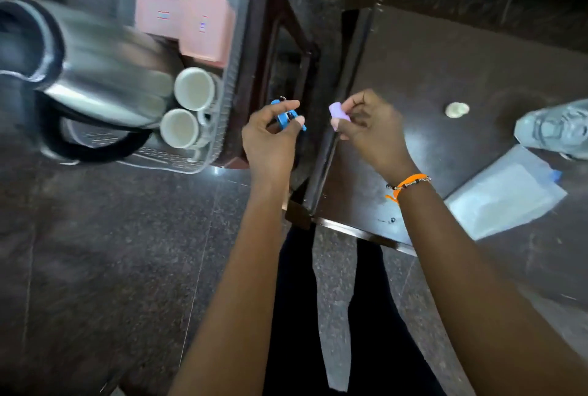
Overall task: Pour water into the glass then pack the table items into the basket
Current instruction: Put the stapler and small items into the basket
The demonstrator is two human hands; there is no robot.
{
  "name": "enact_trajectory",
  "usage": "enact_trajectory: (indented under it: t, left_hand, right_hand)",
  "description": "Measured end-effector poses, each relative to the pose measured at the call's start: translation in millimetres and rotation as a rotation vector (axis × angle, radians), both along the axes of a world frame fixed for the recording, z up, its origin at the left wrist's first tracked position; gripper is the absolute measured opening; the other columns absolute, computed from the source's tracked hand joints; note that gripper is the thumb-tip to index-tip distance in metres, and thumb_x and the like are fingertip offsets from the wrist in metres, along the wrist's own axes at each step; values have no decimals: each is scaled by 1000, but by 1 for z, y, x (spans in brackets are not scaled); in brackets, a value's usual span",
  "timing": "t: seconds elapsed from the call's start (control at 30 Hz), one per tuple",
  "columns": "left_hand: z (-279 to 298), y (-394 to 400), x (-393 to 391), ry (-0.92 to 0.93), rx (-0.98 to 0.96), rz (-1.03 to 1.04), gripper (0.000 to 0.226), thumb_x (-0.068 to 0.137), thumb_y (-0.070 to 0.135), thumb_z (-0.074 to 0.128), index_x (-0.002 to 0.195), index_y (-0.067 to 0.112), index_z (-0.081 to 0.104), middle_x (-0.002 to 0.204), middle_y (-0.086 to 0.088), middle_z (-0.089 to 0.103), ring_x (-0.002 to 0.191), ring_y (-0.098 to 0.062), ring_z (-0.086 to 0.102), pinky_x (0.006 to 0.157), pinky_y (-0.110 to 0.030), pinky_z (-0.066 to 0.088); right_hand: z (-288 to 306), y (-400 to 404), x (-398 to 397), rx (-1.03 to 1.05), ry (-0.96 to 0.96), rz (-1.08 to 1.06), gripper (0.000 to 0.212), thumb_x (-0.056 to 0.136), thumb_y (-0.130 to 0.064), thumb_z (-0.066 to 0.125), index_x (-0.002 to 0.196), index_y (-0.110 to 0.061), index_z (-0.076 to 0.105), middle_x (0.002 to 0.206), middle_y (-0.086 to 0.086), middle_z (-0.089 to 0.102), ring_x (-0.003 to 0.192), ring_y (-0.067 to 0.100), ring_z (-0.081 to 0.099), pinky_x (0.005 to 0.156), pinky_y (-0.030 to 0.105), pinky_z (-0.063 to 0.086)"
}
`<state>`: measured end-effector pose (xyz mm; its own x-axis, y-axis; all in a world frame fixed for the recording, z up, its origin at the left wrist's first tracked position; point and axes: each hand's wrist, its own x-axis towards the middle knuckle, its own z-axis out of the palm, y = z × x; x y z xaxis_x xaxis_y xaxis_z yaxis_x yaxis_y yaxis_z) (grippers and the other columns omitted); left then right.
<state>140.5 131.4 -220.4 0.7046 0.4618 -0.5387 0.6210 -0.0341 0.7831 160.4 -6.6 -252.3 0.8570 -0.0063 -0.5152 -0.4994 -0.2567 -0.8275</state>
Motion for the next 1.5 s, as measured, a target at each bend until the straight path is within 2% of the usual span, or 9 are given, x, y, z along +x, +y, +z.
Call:
enact_trajectory:
  t: [0.27,0.47,0.63,0.77,0.87,1.03,1.17,1.37,1.5]
  left_hand:
    - [27,113,43,-94,5,158,28,74,-4,62,64,22,57,51,18,61,50,-3,52,63,-31,50]
    - [39,141,63,-83,-87,155,30,83,-8,50,88,15,67,91,1,63,82,-12,58,93,-46,53]
    - [41,149,85,-89,-171,149,49,80,-17,34,106,9,66,102,-2,61,96,-17,59,101,-44,48]
    - [37,150,100,-135,-192,147,36,82,-17,41,100,11,56,104,-13,58,96,-27,61,91,-46,53]
    - [34,152,109,-139,-285,189,32,84,-13,52,101,12,40,105,-15,61,75,-13,62,57,-21,56]
    - [31,153,117,-122,-357,189,26,85,-8,58,110,-3,53,112,-24,65,89,-21,63,83,-33,55]
    - [30,155,127,-145,-339,181,26,87,-7,55,113,-7,56,113,-25,64,87,-18,61,79,-24,53]
    - [26,161,133,-92,-144,-28,32,88,-4,51,115,7,63,114,-4,65,99,-7,55,97,-27,46]
    - [20,159,130,-51,-94,-55,34,86,-7,48,111,9,63,115,-5,66,95,-7,54,83,-17,43]
  right_hand:
    - [45,127,78,183,-7,-6,9,84,-11,65,75,-12,62,75,12,68,64,17,63,60,21,56]
    - [45,180,132,88,-2,-158,17,83,-14,66,68,-17,60,79,11,63,78,20,59,87,45,57]
    - [44,195,149,3,-10,-178,9,83,-12,63,93,-13,64,78,1,65,78,16,64,92,41,55]
    - [51,197,129,33,37,33,21,87,-2,53,103,-4,66,95,17,68,81,23,64,90,45,54]
    - [56,199,119,82,32,94,22,87,-5,60,109,-1,64,96,18,66,84,21,61,87,39,53]
    - [60,194,135,161,66,48,25,89,2,56,114,1,58,91,13,59,81,18,59,81,31,54]
    - [61,194,155,184,125,153,18,91,0,54,107,-4,59,84,4,62,70,8,60,69,19,54]
    - [49,210,193,-116,-44,93,14,82,-3,57,90,-9,66,74,0,63,67,10,56,68,26,51]
    - [29,224,213,-465,-188,260,30,81,-8,59,109,-13,69,112,11,69,99,18,63,97,31,49]
